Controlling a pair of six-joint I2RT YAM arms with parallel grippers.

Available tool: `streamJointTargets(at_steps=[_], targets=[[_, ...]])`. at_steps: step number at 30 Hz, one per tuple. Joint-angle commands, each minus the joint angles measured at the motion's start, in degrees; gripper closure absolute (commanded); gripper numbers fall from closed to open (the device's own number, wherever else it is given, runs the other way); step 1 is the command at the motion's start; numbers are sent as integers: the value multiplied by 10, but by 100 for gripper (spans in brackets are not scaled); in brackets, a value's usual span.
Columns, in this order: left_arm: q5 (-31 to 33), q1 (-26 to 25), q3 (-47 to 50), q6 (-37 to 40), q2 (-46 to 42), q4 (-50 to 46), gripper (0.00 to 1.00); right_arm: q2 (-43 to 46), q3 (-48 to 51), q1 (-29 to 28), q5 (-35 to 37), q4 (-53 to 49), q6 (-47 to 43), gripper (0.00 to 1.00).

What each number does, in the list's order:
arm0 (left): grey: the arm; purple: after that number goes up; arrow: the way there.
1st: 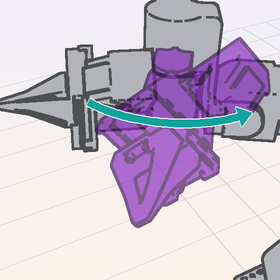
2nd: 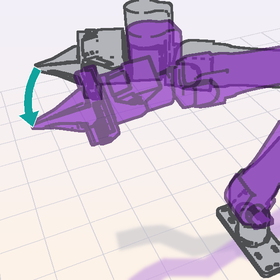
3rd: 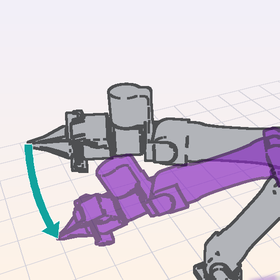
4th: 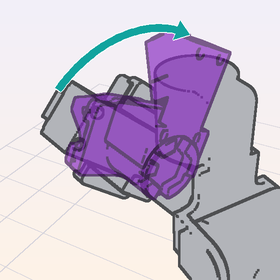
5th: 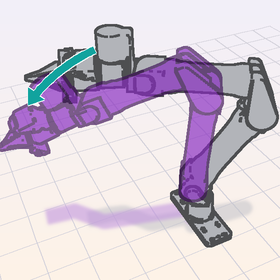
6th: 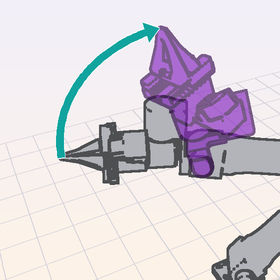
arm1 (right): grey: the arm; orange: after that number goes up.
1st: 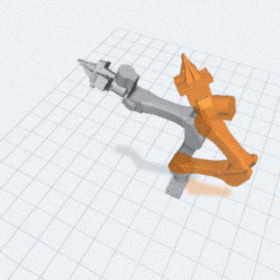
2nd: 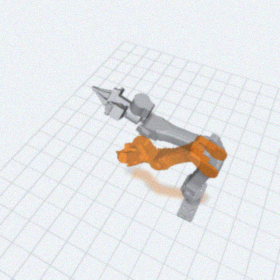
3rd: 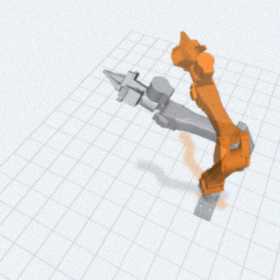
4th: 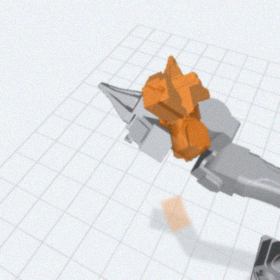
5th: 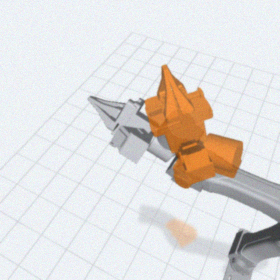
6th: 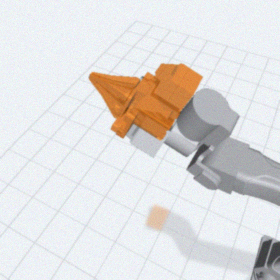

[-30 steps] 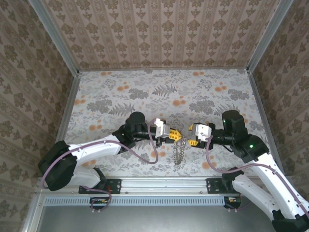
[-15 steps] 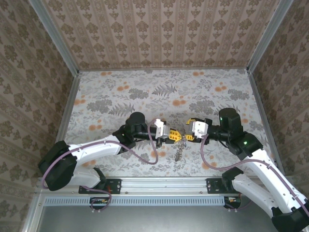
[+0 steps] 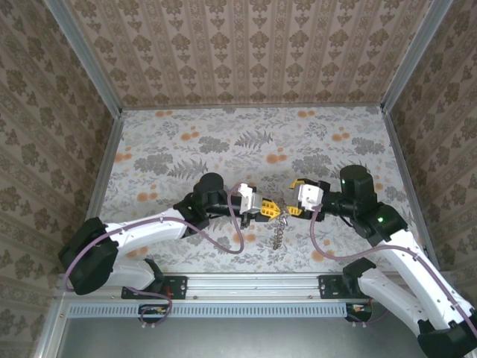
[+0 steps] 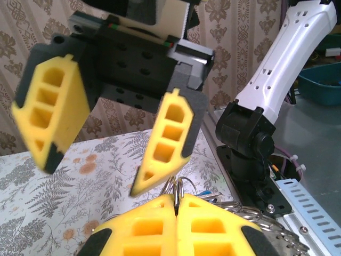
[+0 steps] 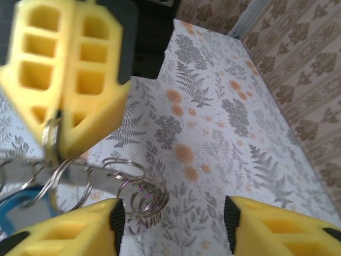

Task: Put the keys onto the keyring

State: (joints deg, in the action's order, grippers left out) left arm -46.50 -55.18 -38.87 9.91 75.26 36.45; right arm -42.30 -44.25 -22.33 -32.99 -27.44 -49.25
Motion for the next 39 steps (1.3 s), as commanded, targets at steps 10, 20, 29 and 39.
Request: streamJointTargets(at_steps=[10,20,29,39], targets=[[-18,-6,-19,9,-8,26,100,1,8,-4,-56,23,27,41],[-10,-11,-16,10,-9,25,100,-34,-7,-4,-72,72,74,44],[-2,-11,-20,11,-9,21,100,-50,-18,0,72,36,87,43],[0,-10,-22,15,-10,14,100,3,-42,9,-89,-107,20,56]])
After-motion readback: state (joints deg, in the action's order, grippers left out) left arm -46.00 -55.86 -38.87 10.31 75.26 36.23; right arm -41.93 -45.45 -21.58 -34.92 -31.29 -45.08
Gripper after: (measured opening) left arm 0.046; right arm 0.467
